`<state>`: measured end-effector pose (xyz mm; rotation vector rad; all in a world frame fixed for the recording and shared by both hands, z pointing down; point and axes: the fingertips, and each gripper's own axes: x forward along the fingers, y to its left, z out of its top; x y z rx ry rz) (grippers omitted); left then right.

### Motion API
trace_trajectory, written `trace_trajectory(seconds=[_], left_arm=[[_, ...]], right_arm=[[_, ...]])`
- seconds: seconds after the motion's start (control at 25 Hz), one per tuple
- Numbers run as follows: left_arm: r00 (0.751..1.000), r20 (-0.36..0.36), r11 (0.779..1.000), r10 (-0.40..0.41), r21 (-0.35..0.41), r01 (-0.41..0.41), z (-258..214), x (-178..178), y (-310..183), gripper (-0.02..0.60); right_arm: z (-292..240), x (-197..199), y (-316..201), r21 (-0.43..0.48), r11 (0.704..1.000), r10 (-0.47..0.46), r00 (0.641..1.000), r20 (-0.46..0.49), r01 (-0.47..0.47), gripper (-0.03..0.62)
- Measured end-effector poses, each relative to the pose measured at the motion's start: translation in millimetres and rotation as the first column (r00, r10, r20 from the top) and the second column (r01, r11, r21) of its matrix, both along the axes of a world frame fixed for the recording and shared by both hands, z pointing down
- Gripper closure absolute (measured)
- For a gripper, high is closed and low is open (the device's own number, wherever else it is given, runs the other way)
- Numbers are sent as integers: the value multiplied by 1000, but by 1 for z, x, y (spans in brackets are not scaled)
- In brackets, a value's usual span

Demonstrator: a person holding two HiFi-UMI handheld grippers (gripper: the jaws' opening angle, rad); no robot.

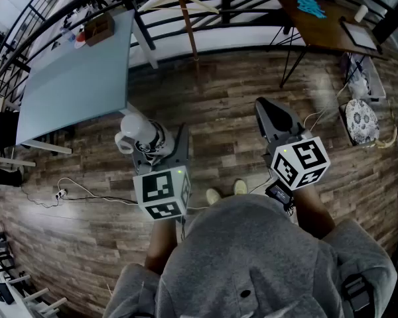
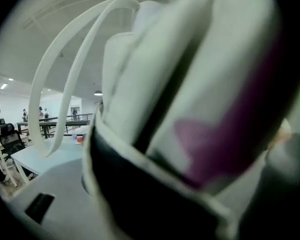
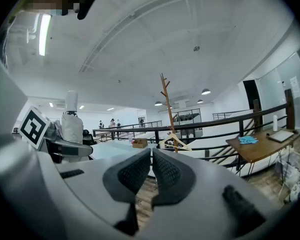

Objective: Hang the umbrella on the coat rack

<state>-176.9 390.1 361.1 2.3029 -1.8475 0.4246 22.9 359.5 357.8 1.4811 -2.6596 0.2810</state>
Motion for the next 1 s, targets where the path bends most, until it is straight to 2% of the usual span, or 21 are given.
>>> trace_trajectory(seconds=[0.36,0.52,1.0], left_arm=[[1000,-5,1000,14,-4,-14,0,17,2,282],[1000,3,1000,20,0,-20,-4,17,2,282],[1000,-14,1000,14,12,-14,-4,-10,20,282]], right_arm=[[0,8,4,-2,1000,-10,1000,11,10,568],[-4,6,6,1,1000,-3,999,44,3,568],[-9,-27,21,18,999,-28,999,24,28,568]])
